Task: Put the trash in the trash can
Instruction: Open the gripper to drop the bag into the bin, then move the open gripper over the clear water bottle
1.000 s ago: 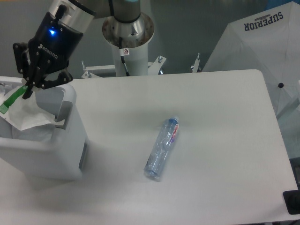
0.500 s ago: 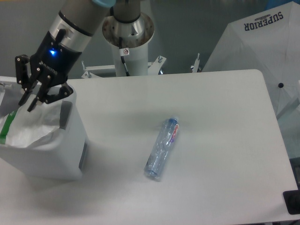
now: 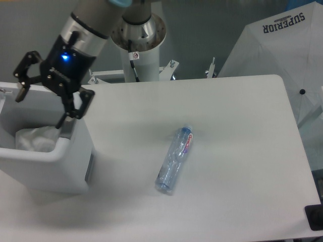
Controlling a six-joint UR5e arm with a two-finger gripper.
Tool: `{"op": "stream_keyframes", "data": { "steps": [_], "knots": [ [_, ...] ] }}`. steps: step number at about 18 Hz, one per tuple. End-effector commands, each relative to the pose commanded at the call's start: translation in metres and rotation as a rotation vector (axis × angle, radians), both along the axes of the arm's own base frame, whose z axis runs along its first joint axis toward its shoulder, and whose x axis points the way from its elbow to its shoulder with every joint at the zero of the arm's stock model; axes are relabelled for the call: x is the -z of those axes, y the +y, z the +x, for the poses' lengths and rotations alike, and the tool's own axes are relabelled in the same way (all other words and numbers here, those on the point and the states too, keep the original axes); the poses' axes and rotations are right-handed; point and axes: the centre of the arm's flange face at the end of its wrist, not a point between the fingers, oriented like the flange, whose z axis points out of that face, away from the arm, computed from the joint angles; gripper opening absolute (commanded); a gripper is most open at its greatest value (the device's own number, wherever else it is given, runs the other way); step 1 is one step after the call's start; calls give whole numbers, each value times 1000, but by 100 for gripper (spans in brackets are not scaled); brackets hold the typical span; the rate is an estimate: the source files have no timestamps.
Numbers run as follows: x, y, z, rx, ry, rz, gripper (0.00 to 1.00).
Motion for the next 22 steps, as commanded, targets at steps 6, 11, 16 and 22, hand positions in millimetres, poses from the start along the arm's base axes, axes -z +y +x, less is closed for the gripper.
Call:
{"op": "stream_keyframes", "data": {
  "steps": [6, 11, 16, 22],
  "knots": [
    [41, -10, -93, -78, 4, -35, 100],
    [101, -2, -134, -88, -44, -94, 100],
    [162, -1, -162, -125, 41, -287, 100],
    [206, 1, -173, -98, 108, -413, 100]
  ]
}}
